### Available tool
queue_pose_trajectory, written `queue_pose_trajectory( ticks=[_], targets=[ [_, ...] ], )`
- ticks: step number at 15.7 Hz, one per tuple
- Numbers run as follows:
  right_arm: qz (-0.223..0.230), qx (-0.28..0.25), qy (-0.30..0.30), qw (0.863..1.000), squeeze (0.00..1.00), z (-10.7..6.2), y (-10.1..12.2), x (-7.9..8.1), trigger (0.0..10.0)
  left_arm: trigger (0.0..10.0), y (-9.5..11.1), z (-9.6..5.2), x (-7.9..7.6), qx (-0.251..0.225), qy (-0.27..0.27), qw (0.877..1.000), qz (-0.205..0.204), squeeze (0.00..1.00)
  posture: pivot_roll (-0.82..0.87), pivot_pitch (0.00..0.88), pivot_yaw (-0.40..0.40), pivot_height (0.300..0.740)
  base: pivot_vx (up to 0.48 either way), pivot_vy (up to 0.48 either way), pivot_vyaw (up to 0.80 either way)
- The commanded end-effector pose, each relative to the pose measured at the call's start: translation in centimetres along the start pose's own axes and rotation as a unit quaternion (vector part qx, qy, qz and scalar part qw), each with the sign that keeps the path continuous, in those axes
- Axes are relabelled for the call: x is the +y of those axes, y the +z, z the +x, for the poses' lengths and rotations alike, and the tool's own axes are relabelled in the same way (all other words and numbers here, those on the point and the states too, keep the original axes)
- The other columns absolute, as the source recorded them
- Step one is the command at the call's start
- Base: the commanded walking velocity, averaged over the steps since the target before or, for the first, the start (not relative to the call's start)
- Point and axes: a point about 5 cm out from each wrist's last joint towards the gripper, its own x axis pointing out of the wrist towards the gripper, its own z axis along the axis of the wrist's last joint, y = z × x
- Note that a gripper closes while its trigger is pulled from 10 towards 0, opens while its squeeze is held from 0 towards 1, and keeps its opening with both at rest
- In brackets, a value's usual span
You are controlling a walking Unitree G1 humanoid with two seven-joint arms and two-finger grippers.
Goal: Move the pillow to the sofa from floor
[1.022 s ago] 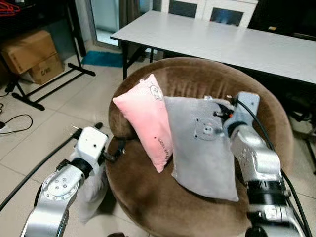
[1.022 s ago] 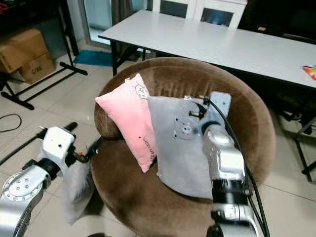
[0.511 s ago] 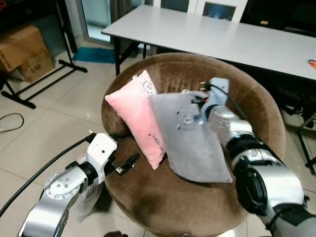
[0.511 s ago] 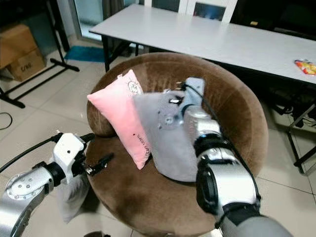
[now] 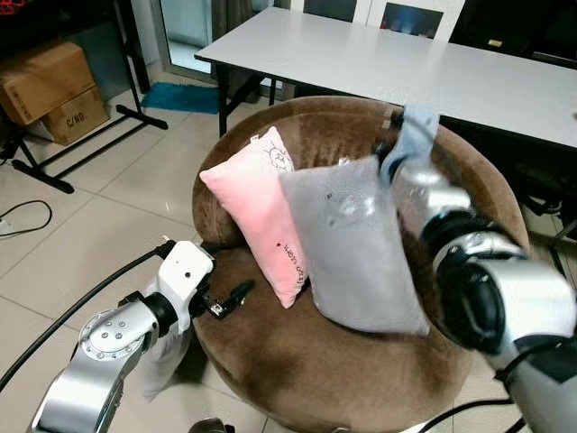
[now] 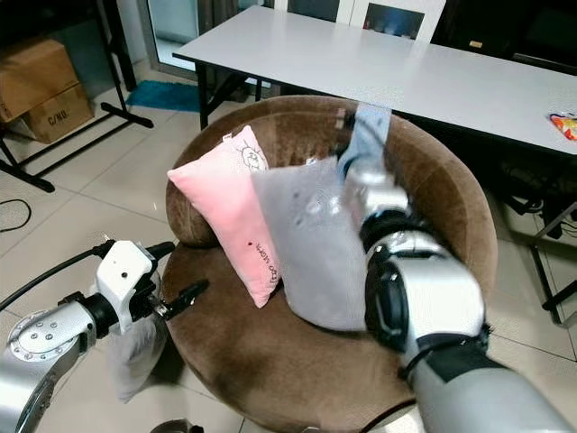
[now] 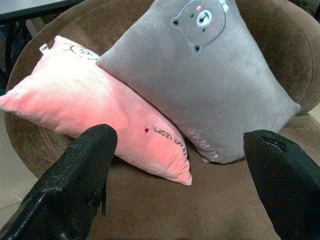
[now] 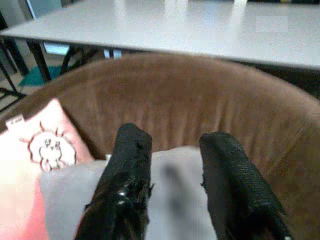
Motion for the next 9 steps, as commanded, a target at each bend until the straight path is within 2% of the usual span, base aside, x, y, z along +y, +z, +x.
queue_pose_trajectory(
  ticks=[1,4,5,6,8,9],
  targets=[
    [-0.021,-0.015,0.003,1.000,1.00,0.1,1.0,-0.4,10.0,10.0,0.3,0.1,0.2,-0.007,0.003,1.000,0.002,0.45,0.03,0.000,-0.085,0.740,0.000,0.000,0.00],
    [-0.022,-0.020,0.027,0.999,1.00,0.1,1.3,-0.6,10.0,10.0,0.3,0.5,0.6,-0.005,0.035,0.999,0.012,0.45,0.02,0.000,-0.083,0.740,0.000,0.000,0.00],
    [-0.015,-0.019,0.075,0.997,0.85,0.0,0.5,-0.1,10.0,10.0,0.3,0.4,1.2,-0.017,0.087,0.996,0.008,0.45,0.02,0.000,-0.094,0.740,0.000,0.000,0.00],
    [-0.026,-0.024,0.088,0.995,0.00,-0.1,-0.3,-0.3,10.0,10.0,0.3,0.1,1.3,-0.027,0.114,0.993,-0.010,0.44,0.02,0.000,-0.096,0.740,0.000,0.000,0.00],
    [-0.018,-0.017,0.101,0.995,0.00,-0.3,-1.8,-0.8,10.0,10.0,-0.1,-0.5,1.3,-0.019,0.146,0.989,-0.015,0.44,0.01,0.000,-0.092,0.740,0.000,0.000,0.00],
    [-0.019,0.007,0.101,0.995,0.00,-0.6,-3.7,-1.2,10.0,10.0,-0.4,-1.0,1.3,-0.013,0.183,0.983,-0.023,0.36,0.00,0.000,-0.092,0.740,0.000,0.000,0.00]
  ],
)
